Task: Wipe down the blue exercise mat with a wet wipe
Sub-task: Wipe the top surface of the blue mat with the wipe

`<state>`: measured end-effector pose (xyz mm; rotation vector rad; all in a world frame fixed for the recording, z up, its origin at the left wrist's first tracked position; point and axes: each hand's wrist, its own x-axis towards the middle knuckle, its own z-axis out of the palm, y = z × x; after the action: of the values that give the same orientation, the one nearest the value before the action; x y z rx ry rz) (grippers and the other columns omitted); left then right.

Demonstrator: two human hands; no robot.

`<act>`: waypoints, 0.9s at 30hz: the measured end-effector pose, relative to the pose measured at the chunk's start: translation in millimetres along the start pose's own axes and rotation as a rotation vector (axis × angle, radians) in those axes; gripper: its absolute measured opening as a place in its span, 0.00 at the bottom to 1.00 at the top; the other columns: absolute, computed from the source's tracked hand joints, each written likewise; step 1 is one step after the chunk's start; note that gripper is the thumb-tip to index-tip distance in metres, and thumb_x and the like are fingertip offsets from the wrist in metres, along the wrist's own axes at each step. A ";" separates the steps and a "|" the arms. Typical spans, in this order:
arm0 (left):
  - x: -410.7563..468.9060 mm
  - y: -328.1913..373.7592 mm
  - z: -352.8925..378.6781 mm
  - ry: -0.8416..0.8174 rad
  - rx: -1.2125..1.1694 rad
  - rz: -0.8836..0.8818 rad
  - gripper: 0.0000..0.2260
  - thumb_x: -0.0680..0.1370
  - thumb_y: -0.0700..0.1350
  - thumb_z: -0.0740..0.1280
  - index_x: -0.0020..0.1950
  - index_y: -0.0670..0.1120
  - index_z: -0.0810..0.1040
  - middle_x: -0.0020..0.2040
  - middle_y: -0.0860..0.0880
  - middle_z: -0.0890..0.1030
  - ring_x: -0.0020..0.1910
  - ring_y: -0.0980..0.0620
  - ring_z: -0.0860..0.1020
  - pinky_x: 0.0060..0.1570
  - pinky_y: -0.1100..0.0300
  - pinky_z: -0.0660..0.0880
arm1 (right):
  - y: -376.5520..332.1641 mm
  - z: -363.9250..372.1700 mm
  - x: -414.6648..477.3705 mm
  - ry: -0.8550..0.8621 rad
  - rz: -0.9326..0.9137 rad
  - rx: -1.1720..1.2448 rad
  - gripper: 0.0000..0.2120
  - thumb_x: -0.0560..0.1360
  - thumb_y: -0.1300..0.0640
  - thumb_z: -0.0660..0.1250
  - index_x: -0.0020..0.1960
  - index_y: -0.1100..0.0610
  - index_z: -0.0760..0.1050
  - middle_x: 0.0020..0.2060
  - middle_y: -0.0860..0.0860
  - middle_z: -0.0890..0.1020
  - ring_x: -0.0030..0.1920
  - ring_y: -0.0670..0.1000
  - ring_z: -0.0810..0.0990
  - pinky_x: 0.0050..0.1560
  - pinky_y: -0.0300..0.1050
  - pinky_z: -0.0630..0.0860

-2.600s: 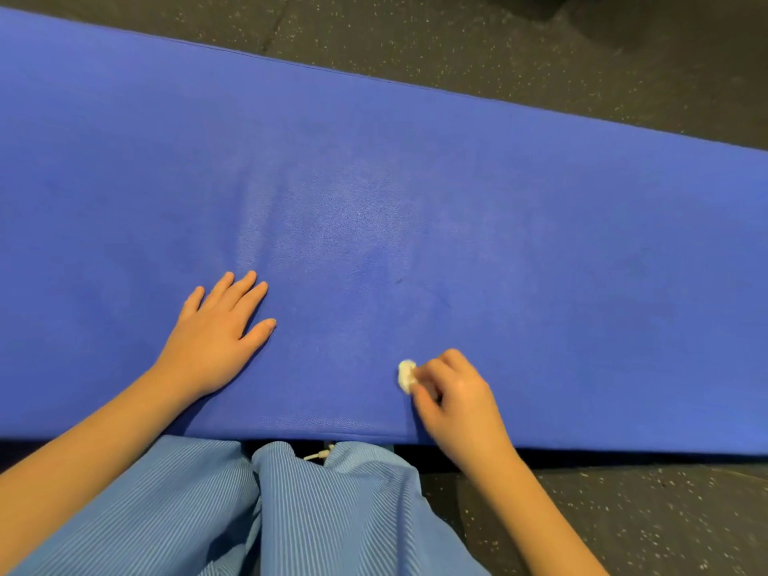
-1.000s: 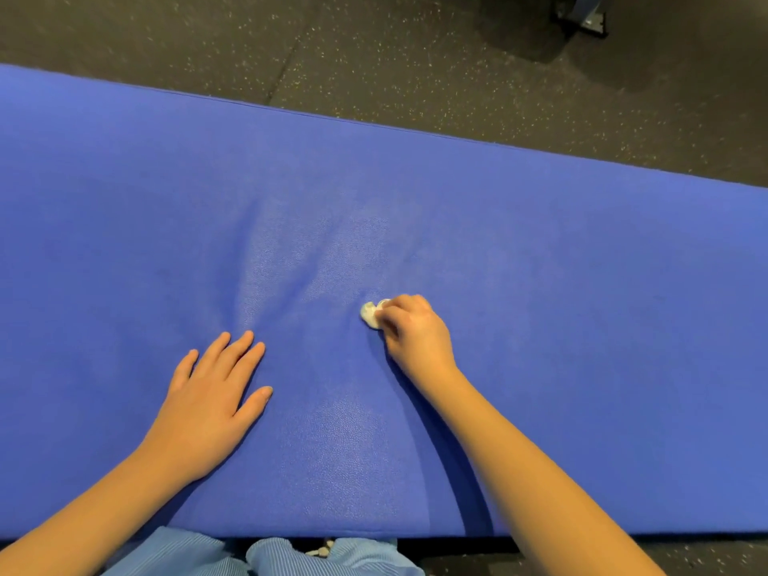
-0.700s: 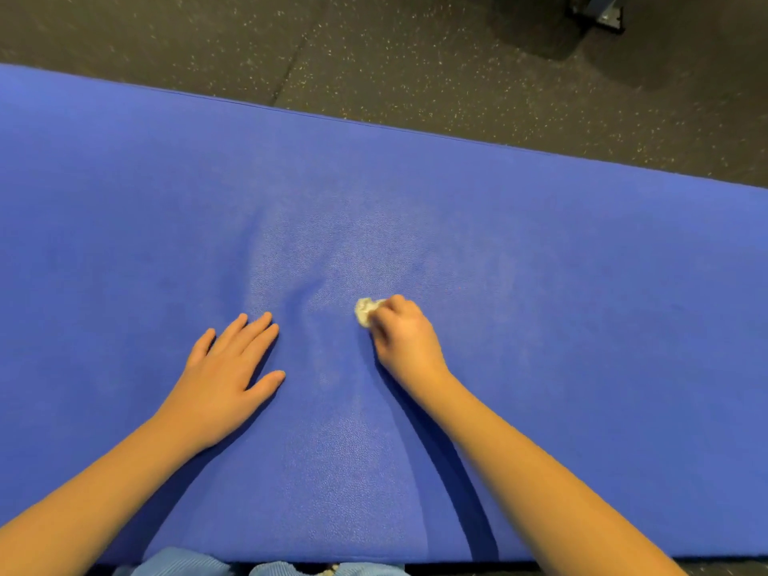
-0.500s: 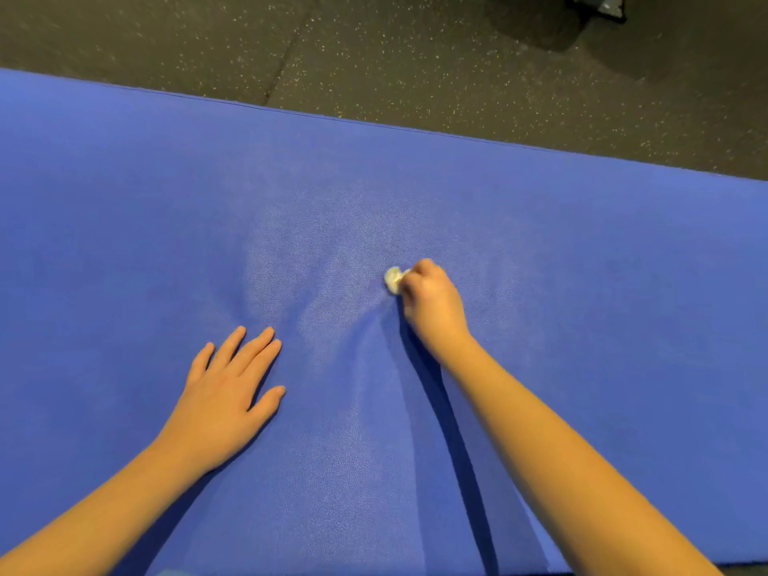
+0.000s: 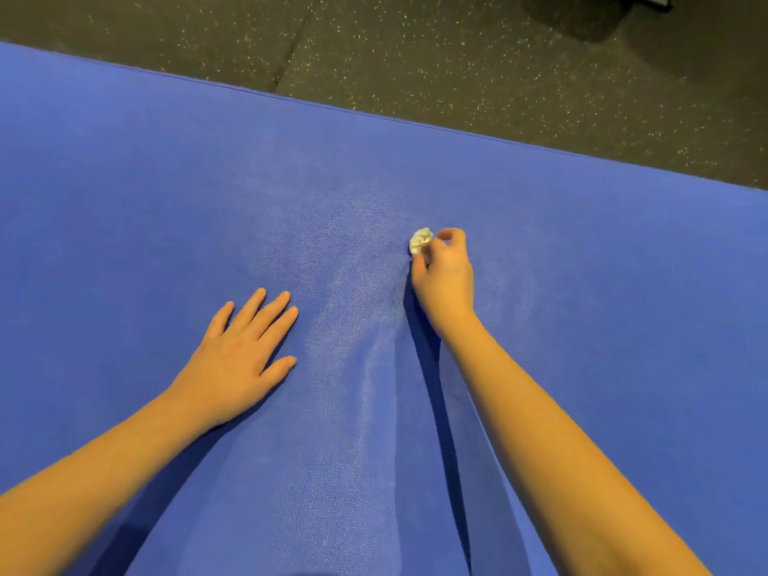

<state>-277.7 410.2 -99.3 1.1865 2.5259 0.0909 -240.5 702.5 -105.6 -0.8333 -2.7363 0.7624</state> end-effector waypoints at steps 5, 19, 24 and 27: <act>3.9 -6.3 1.8 0.002 0.005 0.023 0.29 0.79 0.61 0.50 0.75 0.47 0.65 0.76 0.48 0.62 0.75 0.46 0.56 0.71 0.45 0.50 | -10.4 -2.0 0.7 -0.255 -0.334 -0.096 0.06 0.76 0.65 0.63 0.42 0.68 0.74 0.47 0.62 0.75 0.44 0.63 0.75 0.37 0.54 0.73; 39.9 -24.3 -15.6 0.029 0.023 -0.024 0.29 0.78 0.60 0.51 0.74 0.46 0.66 0.76 0.45 0.63 0.74 0.43 0.58 0.71 0.41 0.55 | -20.5 -2.0 88.4 -0.213 -0.277 -0.268 0.14 0.79 0.61 0.62 0.63 0.62 0.71 0.56 0.61 0.74 0.49 0.64 0.76 0.43 0.53 0.71; 44.2 -25.8 -13.1 0.027 0.057 -0.019 0.28 0.78 0.59 0.51 0.74 0.45 0.67 0.75 0.44 0.65 0.74 0.42 0.59 0.69 0.39 0.58 | -23.8 2.3 123.6 -0.154 -0.031 -0.326 0.08 0.79 0.63 0.59 0.55 0.65 0.74 0.58 0.62 0.71 0.49 0.62 0.75 0.40 0.49 0.67; 45.2 -26.2 -10.9 0.038 0.082 -0.009 0.29 0.80 0.60 0.49 0.73 0.44 0.68 0.74 0.43 0.66 0.73 0.42 0.59 0.68 0.42 0.54 | -35.3 11.3 124.2 -0.255 -0.355 -0.332 0.08 0.77 0.66 0.59 0.53 0.63 0.74 0.55 0.61 0.72 0.51 0.61 0.73 0.39 0.49 0.69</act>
<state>-327.3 428.4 -107.2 1.2147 2.5906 0.0084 -363.2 742.6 -93.9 -0.2922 -3.1658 0.3697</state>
